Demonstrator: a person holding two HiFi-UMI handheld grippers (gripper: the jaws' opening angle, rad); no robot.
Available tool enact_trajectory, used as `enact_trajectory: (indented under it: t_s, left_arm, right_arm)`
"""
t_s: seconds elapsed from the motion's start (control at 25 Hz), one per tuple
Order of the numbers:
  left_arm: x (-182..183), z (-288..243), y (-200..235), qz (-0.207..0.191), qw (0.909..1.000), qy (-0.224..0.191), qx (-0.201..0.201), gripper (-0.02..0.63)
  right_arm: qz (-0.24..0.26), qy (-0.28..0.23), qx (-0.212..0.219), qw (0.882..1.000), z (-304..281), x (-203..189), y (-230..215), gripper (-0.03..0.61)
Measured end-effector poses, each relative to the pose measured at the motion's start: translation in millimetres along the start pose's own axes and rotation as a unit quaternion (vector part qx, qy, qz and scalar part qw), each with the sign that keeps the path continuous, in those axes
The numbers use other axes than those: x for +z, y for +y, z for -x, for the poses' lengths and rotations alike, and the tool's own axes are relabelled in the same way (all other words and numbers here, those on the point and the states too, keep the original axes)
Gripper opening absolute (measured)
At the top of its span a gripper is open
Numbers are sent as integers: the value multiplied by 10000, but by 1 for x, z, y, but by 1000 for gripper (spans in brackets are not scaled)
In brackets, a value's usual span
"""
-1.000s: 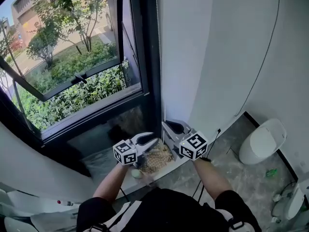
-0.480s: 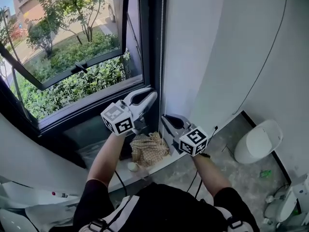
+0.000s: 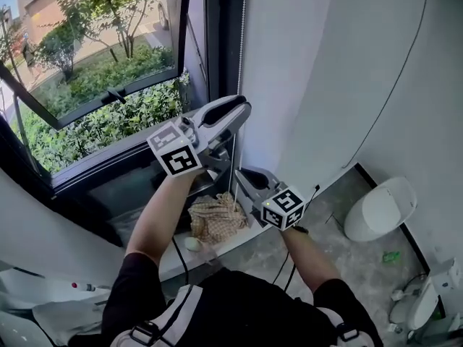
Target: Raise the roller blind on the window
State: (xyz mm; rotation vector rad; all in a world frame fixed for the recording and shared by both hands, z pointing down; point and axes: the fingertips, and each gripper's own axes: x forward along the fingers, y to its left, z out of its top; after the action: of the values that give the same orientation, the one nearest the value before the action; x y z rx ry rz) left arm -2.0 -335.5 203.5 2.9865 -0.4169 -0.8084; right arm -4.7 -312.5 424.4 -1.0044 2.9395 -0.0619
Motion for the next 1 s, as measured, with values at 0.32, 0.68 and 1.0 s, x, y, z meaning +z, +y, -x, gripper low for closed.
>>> enact_trajectory:
  t_s: [0.32, 0.68, 1.0]
  left_arm:
    - [-10, -2, -8, -691, 9963, 515, 4, 14]
    - [-16, 6, -19, -1158, 9912, 631, 146, 9]
    - [-140, 61, -16, -119, 9897, 1339, 493, 9]
  right_arm:
    - [7, 0, 35, 10000, -6, -6, 8, 12]
    - [-35, 121, 24, 9999, 0, -19, 5, 8]
    - [-718, 1753, -164, 9818, 15, -152, 7, 8]
